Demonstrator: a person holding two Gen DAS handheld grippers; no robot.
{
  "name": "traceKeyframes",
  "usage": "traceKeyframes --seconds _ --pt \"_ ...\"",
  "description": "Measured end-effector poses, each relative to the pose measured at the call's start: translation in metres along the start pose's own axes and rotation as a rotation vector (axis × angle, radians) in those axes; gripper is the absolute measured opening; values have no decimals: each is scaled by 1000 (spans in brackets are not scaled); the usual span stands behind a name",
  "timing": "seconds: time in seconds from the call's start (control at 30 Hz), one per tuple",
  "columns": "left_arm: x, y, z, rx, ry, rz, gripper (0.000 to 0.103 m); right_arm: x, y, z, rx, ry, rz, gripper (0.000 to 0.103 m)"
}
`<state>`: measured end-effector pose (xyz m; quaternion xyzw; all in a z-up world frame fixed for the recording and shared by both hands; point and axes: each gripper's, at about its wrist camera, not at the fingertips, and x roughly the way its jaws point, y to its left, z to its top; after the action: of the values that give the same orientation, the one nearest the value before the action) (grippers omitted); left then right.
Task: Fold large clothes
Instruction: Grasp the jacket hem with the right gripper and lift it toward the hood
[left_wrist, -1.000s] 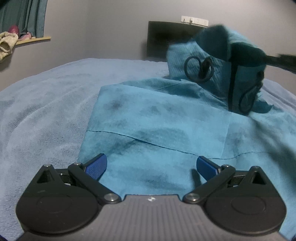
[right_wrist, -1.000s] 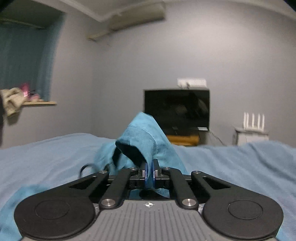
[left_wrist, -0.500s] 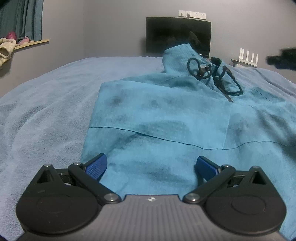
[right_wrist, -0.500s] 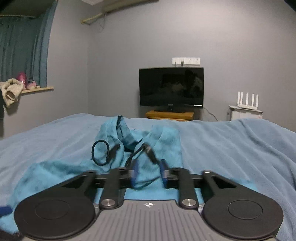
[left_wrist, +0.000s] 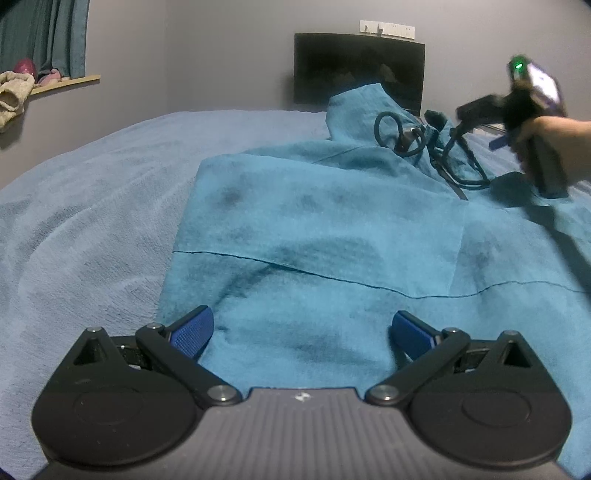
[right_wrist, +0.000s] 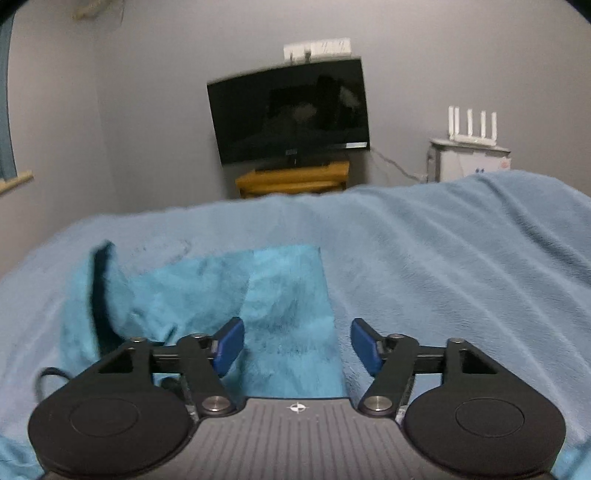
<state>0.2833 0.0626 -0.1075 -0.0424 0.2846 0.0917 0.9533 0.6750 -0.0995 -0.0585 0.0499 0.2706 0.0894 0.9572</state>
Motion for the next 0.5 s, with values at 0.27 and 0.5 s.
traceKeyframes --seconds 0.27,0.5 --pt "10 0 -11 -4 -37 -9 103 76 -17 3 172 117 90 96" --pt "10 0 -11 -7 -38 -15 103 57 -9 5 144 34 182 8"
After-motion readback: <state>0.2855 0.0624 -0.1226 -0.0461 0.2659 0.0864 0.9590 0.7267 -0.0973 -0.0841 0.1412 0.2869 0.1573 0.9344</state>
